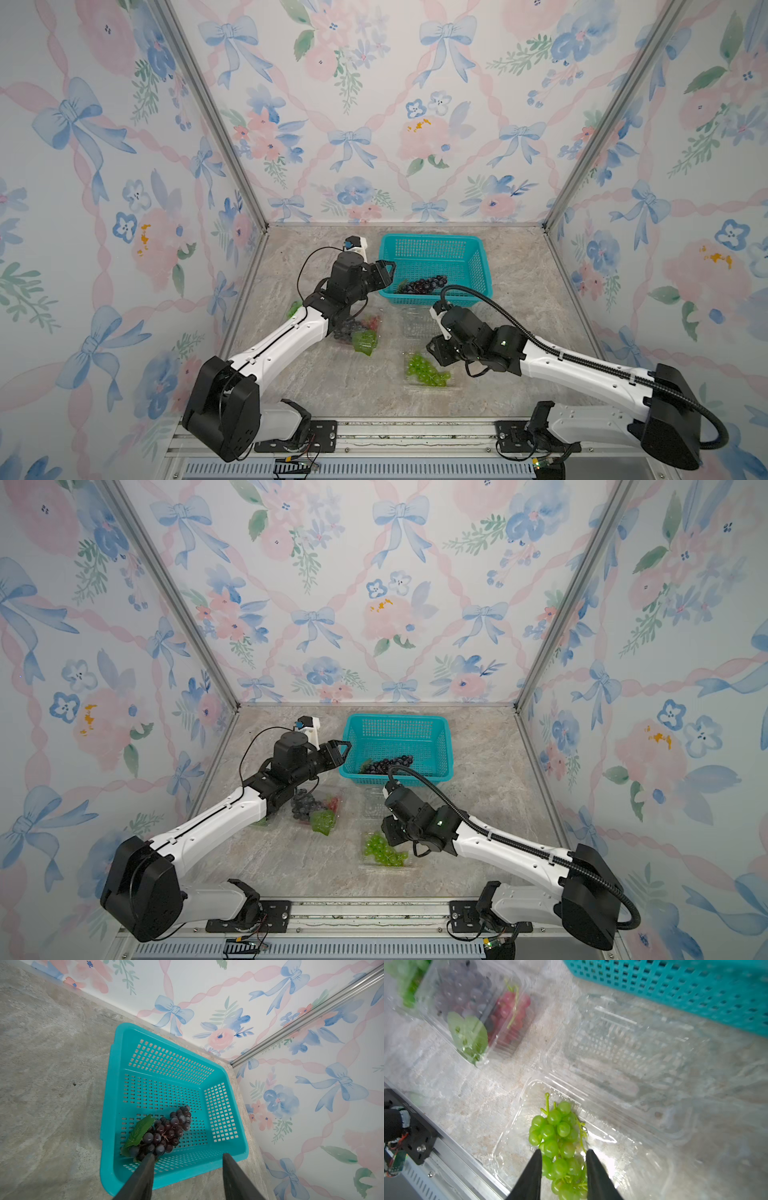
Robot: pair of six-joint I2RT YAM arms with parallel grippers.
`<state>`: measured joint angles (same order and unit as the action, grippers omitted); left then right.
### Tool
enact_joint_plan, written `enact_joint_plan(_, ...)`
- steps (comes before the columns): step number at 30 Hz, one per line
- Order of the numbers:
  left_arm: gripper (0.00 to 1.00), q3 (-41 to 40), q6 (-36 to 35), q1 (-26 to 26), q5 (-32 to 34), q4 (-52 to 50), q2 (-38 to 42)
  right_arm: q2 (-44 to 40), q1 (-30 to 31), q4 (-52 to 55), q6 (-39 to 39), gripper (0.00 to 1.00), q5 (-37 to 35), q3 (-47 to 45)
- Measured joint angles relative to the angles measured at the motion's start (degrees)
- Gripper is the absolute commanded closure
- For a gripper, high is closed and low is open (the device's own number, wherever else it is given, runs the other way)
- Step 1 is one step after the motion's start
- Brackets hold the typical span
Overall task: Pack grapes into containers
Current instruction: Place the grape into the packing box, then pick up the grape from the basket.
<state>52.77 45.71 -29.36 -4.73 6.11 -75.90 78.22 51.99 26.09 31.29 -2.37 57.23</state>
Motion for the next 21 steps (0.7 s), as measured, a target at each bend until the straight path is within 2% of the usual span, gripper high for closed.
enact_joint_plan(3, 0.45, 0.0, 0.2, -0.1, 0.0, 0.0, 0.0, -0.5, -7.4, -0.6, -0.7, 0.38, 2.0, 3.7)
enact_joint_plan(5, 0.45, 0.2, 0.7, -0.2, -0.1, 0.0, -0.3, 0.7, -11.7, -1.2, -1.8, 0.33, 3.0, 7.5)
enact_joint_plan(9, 0.45, 1.2, 1.1, -0.6, -0.2, 0.0, -2.1, 8.4, -18.3, -3.3, -5.3, 0.31, 5.4, 17.9)
enact_joint_plan(13, 0.45, 2.6, 1.1, -0.7, -0.2, 0.0, -4.2, 21.4, -23.2, -5.4, -7.5, 0.28, 9.5, 26.9)
enact_joint_plan(21, 0.46, 4.5, 1.3, -0.7, -0.7, 0.2, -8.0, 41.5, -27.5, -6.6, -8.0, 0.3, 15.0, 34.2)
